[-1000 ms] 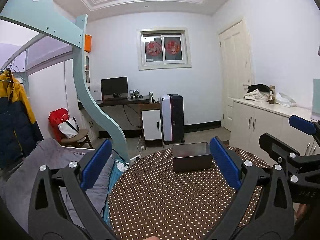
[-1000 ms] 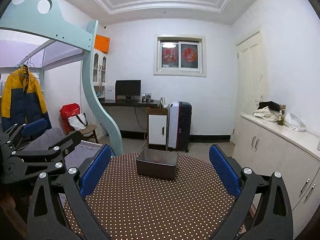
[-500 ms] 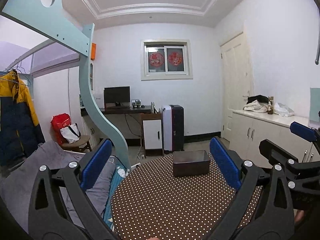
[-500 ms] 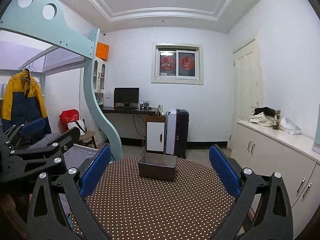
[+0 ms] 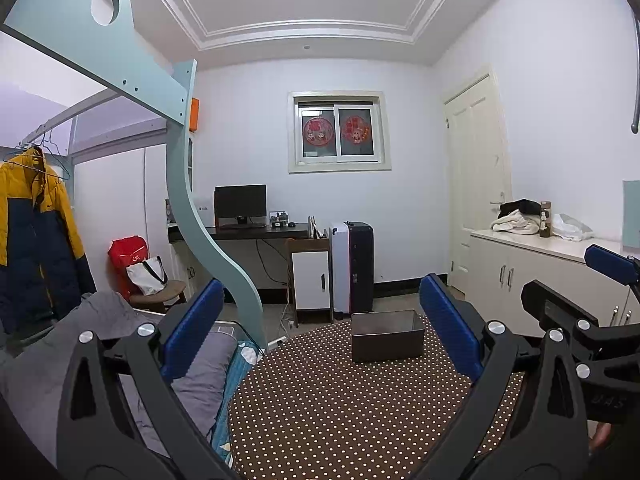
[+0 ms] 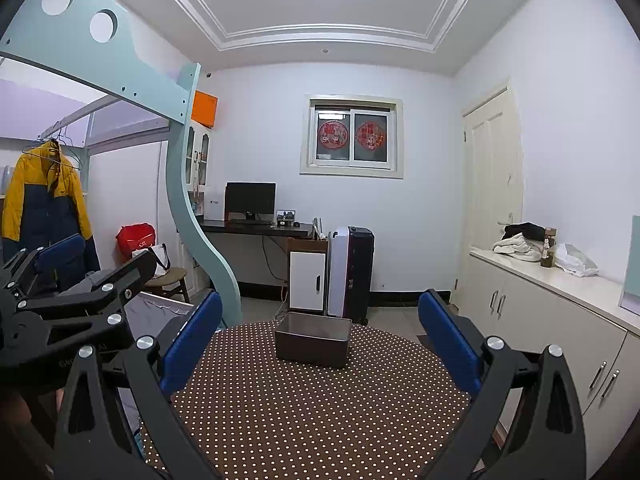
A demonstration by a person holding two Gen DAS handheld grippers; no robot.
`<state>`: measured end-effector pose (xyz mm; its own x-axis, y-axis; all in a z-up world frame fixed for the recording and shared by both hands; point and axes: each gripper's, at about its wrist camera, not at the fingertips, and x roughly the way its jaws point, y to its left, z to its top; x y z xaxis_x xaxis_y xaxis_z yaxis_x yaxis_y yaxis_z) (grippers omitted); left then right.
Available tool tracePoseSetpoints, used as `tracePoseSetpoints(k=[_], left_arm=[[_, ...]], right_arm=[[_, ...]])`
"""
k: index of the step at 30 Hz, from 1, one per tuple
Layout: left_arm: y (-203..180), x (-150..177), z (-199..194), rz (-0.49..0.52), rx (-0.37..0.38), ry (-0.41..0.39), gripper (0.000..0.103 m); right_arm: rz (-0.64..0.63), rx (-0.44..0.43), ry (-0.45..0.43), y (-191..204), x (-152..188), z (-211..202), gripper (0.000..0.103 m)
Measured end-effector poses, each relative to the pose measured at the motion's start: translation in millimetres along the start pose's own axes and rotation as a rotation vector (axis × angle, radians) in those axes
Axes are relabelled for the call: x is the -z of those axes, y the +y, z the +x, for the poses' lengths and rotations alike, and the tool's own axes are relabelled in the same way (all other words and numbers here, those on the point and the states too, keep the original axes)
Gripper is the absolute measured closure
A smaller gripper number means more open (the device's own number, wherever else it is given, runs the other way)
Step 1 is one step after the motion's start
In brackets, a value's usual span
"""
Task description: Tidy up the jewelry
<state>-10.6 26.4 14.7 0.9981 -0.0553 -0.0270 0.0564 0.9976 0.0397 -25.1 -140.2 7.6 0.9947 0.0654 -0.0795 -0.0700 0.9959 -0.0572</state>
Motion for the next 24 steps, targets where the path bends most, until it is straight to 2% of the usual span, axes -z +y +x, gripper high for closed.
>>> tracePoseSetpoints(k=[24], left_arm=[[1.7,-1.8,0.8,0.000,0.005,-0.001,0.007]], right_arm=[[0.001,0.006,0.002,-2.3,-0.9,-1.0,0.008]])
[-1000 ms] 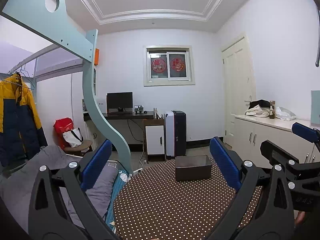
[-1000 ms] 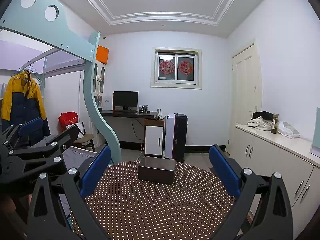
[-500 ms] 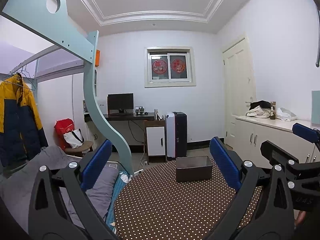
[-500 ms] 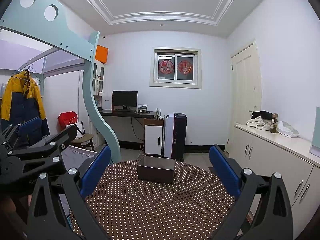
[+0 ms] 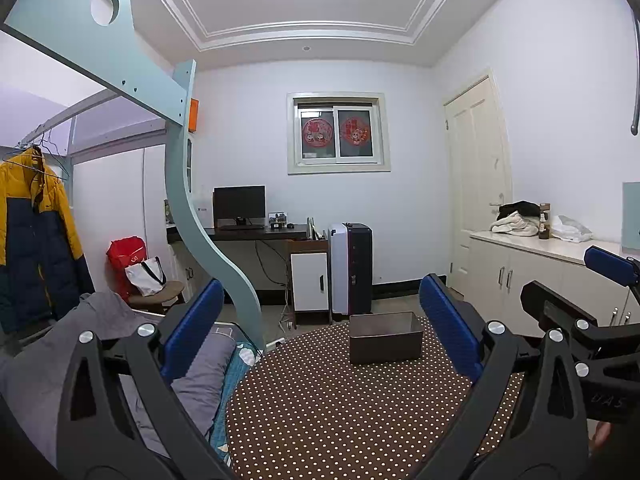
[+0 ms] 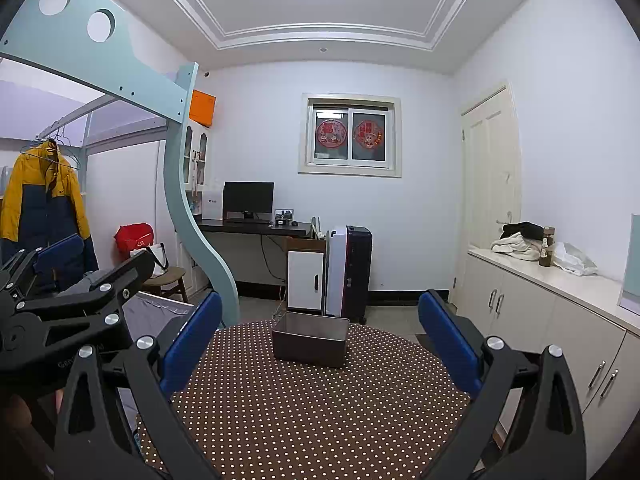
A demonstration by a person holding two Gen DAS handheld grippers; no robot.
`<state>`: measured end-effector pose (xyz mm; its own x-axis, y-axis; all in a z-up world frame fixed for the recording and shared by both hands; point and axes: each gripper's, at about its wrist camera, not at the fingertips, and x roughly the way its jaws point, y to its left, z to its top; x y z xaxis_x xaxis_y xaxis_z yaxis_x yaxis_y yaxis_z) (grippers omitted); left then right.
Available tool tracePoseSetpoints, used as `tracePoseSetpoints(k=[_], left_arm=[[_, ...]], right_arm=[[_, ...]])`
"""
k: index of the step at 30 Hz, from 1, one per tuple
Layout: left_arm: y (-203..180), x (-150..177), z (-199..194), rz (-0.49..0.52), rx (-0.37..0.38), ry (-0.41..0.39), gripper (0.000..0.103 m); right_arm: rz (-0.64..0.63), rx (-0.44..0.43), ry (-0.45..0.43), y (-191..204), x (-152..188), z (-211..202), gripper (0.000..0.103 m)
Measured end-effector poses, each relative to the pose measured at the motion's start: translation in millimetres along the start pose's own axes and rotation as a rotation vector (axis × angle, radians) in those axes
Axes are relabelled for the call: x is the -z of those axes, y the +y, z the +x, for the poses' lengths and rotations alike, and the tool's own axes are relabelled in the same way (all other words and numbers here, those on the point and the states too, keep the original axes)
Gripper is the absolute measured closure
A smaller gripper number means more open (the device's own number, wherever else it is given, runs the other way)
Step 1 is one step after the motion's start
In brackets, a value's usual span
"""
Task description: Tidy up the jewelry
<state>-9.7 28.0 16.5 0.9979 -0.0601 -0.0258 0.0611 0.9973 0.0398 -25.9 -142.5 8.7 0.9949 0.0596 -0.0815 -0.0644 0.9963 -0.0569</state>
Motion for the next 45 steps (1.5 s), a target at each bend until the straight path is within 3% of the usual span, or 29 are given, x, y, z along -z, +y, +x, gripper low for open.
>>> tracePoseSetpoints(k=[45], left_arm=[[-2.0,1.3,1.1,0.000,0.001,0.005,0.007]], right_arm=[[0.008,0.005,0.018,6.2,-3.3,-0.5,0.008]])
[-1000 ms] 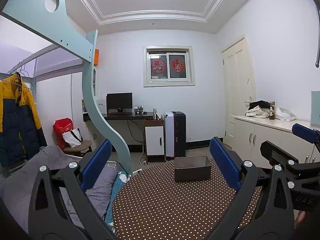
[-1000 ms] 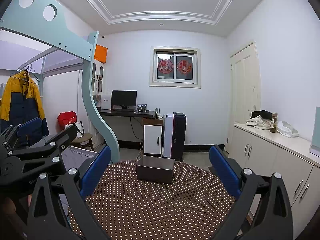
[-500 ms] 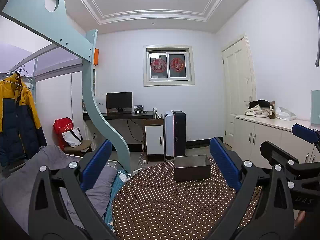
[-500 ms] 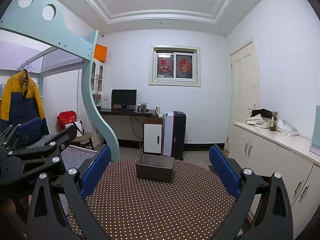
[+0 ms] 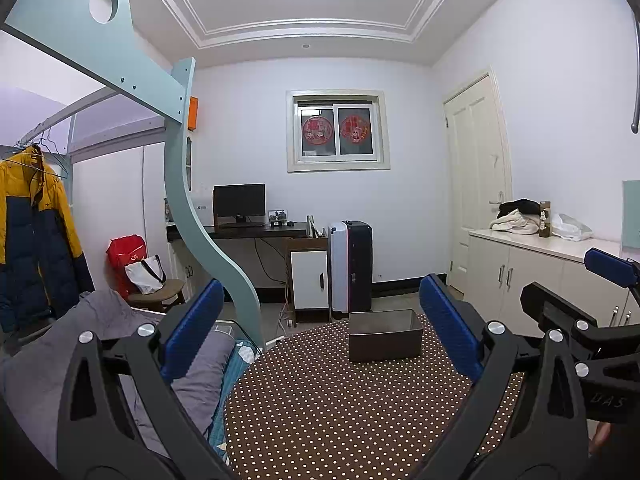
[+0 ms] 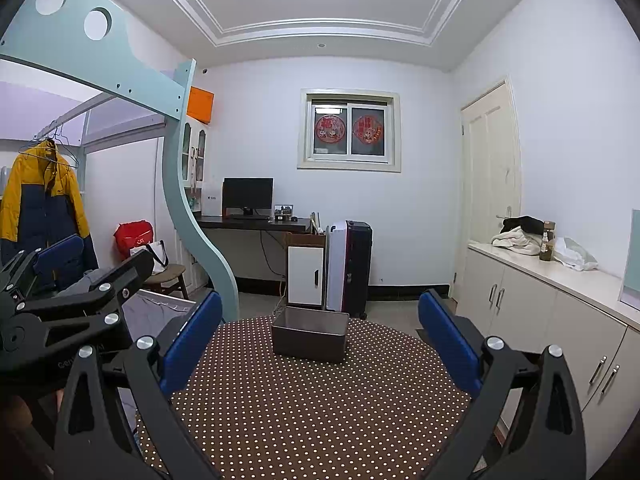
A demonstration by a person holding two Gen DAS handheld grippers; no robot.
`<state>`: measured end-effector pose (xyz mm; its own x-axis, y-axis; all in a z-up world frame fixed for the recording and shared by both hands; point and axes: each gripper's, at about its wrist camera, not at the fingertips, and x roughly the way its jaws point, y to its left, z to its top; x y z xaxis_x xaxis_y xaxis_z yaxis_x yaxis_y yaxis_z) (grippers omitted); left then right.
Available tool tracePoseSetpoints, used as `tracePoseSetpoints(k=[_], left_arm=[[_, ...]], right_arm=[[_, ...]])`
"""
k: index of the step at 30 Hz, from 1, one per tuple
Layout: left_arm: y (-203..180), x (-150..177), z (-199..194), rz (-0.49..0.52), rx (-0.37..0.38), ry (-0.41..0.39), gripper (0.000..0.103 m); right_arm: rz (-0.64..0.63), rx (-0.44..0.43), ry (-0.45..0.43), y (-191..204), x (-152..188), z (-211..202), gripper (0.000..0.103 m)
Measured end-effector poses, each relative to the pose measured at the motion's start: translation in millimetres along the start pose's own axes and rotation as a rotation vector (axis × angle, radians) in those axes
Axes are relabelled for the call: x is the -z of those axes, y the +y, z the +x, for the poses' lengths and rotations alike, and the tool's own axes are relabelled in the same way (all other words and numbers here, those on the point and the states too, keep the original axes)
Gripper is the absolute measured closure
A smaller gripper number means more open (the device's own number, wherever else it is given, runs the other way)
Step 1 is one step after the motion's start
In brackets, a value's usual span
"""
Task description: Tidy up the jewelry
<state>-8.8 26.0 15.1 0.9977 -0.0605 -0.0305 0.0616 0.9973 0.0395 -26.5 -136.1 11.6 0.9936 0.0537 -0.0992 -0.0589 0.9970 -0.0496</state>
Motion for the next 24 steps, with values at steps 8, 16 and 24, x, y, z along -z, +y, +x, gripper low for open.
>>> tracePoseSetpoints(k=[8,16,24], left_arm=[[-0.1,0.1,0.4,0.001,0.000,0.001,0.007],[1.2,1.5,-0.1,0.002,-0.001,0.002,0.007],[1.7,3.1,1.5,0.006,-0.004,0.004,0.007]], right_arm=[[0.000,-0.001,0.002,-1.1,0.4,0.7,0.008],[0.001,-0.001,0.002,-1.3,0.6,0.1,0.008],[0.003,0.000,0.006,-1.6,1.9,-0.6,0.008]])
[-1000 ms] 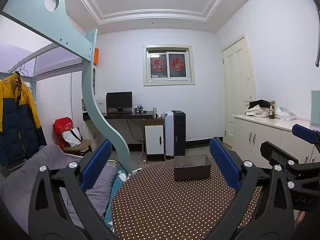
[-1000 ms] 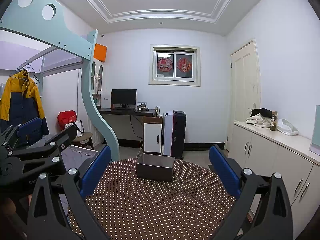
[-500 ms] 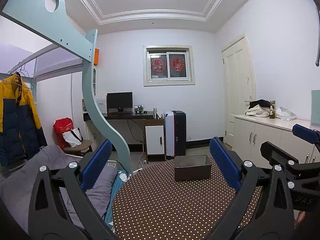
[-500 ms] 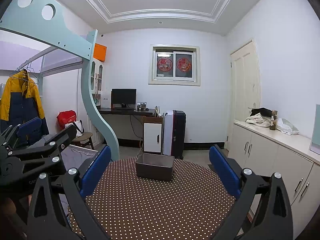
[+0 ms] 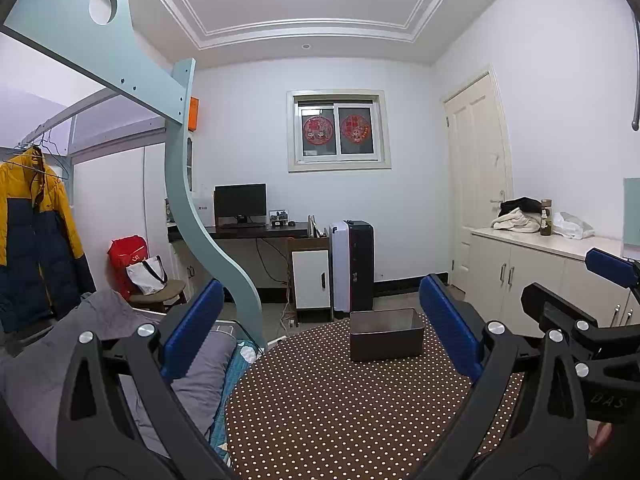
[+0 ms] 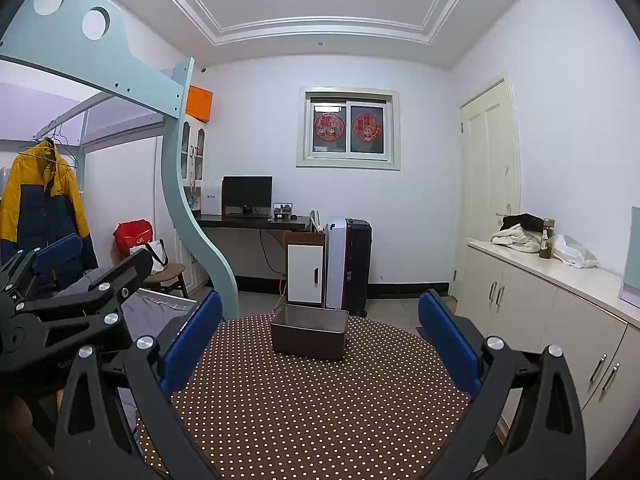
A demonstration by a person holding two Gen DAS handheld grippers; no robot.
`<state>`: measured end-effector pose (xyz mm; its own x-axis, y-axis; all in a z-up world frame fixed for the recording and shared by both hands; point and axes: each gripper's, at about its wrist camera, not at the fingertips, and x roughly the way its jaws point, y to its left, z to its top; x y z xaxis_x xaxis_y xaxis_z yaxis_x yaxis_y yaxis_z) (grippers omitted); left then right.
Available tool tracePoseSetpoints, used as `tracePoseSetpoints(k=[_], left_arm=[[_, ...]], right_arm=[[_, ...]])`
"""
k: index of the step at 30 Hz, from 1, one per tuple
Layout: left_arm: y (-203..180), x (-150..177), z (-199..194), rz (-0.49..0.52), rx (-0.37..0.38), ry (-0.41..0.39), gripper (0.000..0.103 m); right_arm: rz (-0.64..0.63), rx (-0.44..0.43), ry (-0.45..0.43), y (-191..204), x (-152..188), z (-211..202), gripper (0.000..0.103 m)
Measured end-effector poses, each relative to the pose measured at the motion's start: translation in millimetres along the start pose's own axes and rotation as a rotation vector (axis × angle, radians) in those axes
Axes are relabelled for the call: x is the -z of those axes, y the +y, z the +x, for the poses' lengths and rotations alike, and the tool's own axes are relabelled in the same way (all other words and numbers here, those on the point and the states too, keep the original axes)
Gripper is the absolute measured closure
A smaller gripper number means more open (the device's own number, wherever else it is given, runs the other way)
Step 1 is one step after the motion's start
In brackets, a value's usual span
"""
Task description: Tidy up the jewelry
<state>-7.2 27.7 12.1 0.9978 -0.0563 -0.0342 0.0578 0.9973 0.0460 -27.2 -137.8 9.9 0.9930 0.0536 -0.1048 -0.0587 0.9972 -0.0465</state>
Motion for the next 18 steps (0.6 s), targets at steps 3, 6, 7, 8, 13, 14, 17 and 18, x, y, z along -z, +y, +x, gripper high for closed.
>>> tracePoseSetpoints(k=[3,6,7,8,13,14,17,18], left_arm=[[0.4,0.4,2.0,0.002,-0.002,0.001,0.007],[0.6,0.5,3.0,0.002,-0.002,0.001,0.007],[0.7,0.6,3.1,0.002,-0.001,0.002,0.007],[1.0,0.9,3.5,0.002,-0.001,0.003,0.007],[0.7,1.0,3.8,0.002,-0.001,0.003,0.007],[0.8,1.1,4.0,0.002,-0.001,0.004,0.007],[0.5,1.7,4.4,0.002,-0.001,0.005,0.007],[0.0,2.5,5.1,0.002,-0.001,0.006,0.007]], right_arm=[[0.001,0.001,0.002,-0.7,1.8,0.6,0.008],[0.002,0.000,0.003,-0.9,2.2,0.6,0.008],[0.002,0.000,0.003,-1.1,2.1,1.1,0.008],[0.002,0.001,0.003,-1.3,2.0,1.3,0.008],[0.004,0.000,0.006,-1.9,3.6,1.6,0.008],[0.005,0.000,0.007,-2.7,4.6,2.6,0.008],[0.007,0.001,0.011,-3.4,6.2,5.3,0.008],[0.007,0.001,0.012,-3.2,6.6,5.2,0.008]])
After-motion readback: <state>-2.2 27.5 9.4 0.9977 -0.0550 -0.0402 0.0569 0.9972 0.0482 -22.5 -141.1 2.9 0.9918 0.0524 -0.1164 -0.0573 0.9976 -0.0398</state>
